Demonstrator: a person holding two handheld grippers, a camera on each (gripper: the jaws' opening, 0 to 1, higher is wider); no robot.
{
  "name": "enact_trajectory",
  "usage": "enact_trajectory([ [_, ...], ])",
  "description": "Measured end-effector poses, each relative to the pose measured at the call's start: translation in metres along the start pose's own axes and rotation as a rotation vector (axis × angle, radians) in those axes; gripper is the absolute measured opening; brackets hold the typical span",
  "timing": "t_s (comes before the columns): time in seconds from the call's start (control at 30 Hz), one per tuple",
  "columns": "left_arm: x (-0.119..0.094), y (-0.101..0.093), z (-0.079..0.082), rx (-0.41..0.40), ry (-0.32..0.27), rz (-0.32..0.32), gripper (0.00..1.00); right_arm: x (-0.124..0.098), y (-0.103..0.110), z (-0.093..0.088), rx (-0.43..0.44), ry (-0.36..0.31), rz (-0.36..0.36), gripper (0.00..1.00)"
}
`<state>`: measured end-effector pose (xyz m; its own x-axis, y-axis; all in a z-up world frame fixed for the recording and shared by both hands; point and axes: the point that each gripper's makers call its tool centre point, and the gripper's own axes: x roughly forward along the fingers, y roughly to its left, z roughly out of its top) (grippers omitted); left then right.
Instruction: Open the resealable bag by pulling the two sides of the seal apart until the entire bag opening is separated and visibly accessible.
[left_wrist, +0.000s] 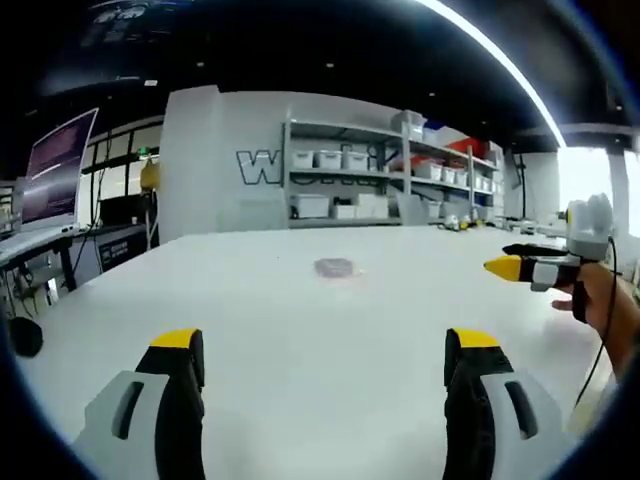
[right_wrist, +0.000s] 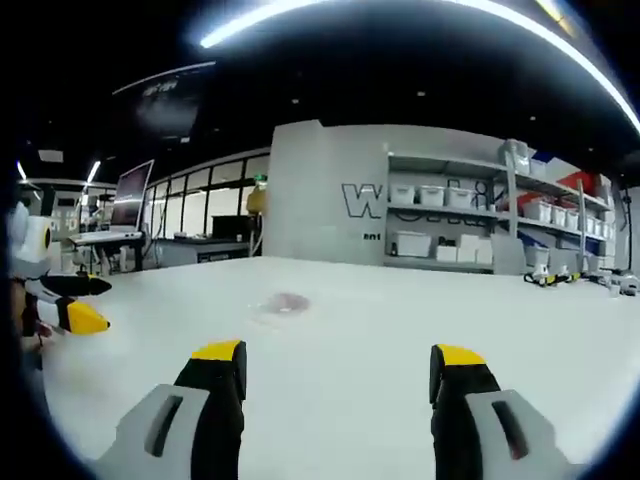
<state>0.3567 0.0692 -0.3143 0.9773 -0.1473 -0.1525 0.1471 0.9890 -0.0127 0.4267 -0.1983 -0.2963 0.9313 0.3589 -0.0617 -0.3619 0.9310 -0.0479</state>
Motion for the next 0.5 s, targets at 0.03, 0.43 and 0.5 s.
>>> enact_trajectory([
  [0.03,-0.0001,0.0,-0.0002,-0.001,0.0,0.0,1.0,-0.0003,0.0001,-0.0001,0.001,-0.001,0.0,0.76],
  [0.43,-0.0022,-0.0059,0.0006,-0.004,-0.01,-0.019,1.0,-0.0043,0.0016,0.0004,-0.001,-0.004,0.003,0.75],
  [0.5,-0.0025,-0.0082,0.0002,-0.005,-0.011,-0.027,1.0,-0.005,0.0019,-0.0001,-0.002,-0.002,0.003,0.75],
])
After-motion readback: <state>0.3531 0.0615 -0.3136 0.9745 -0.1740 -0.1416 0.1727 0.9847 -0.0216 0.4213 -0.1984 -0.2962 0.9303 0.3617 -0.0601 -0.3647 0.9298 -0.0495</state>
